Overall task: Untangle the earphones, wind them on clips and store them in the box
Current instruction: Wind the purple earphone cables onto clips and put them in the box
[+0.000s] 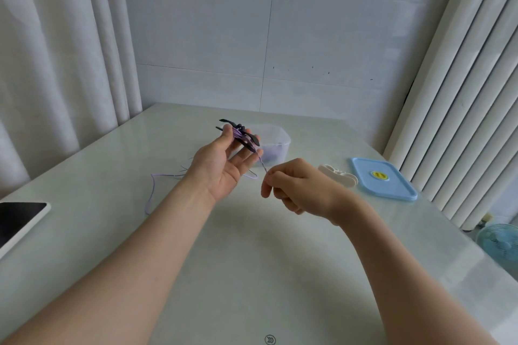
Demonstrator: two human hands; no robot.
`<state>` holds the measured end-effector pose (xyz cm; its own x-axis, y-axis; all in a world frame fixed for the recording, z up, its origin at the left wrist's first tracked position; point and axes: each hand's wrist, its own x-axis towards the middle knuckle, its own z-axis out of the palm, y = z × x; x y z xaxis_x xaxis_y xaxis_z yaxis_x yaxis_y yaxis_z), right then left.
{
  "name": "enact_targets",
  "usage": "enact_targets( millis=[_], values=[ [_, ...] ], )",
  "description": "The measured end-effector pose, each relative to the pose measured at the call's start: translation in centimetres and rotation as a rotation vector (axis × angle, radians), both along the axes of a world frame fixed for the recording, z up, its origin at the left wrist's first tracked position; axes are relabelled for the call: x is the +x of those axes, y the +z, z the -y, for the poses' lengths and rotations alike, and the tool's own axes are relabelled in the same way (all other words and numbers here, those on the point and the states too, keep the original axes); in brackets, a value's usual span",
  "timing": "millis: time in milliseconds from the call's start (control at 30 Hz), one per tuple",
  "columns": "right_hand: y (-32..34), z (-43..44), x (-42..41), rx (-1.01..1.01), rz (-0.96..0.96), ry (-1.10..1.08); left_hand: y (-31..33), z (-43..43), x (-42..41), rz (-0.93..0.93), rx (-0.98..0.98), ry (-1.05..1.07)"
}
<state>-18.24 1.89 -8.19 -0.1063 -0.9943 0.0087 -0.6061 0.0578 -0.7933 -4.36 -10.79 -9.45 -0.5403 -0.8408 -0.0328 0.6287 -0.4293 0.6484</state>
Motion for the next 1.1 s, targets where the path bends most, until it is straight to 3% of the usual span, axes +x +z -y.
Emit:
enact_targets(
  millis=[200,300,400,467,533,633,867,1100],
  values=[
    [1.0,-0.6,-0.9,0.041,0.049,-0.222,0.2,0.7,0.5,0.172,-0.037,0.31],
    [0.5,-0.1,-1.9,0.035,-0.221,-0.345,0.2,0.6,0.8,0.323,-0.162,0.364],
    [-0.3,0.1,-1.8,0.01,-0.508,-0.437,0.4,0.2,0.5,0.322,-0.244,0.341],
    [-0.5,0.1,-1.0,-0.106,-0.566,-0.453,0.3,0.0,0.1,0.302,-0.297,0.285],
    [-0.5,0.4,-0.3,-0.263,-0.51,-0.431,0.1,-0.3,-0.3,0.303,-0.336,0.223],
    [-0.3,0.6,1.0,-0.396,-0.133,-0.405,0.0,-0.7,-0.7,0.277,-0.375,0.162],
    [-0.8,1.0,1.4,-0.244,0.443,-0.311,-0.1,-1.0,-0.8,0.313,-0.441,0.139],
    [0.0,0.2,0.9,-0.013,0.221,-0.189,-0.6,-0.5,-0.7,0.363,-0.523,0.273]
  ],
)
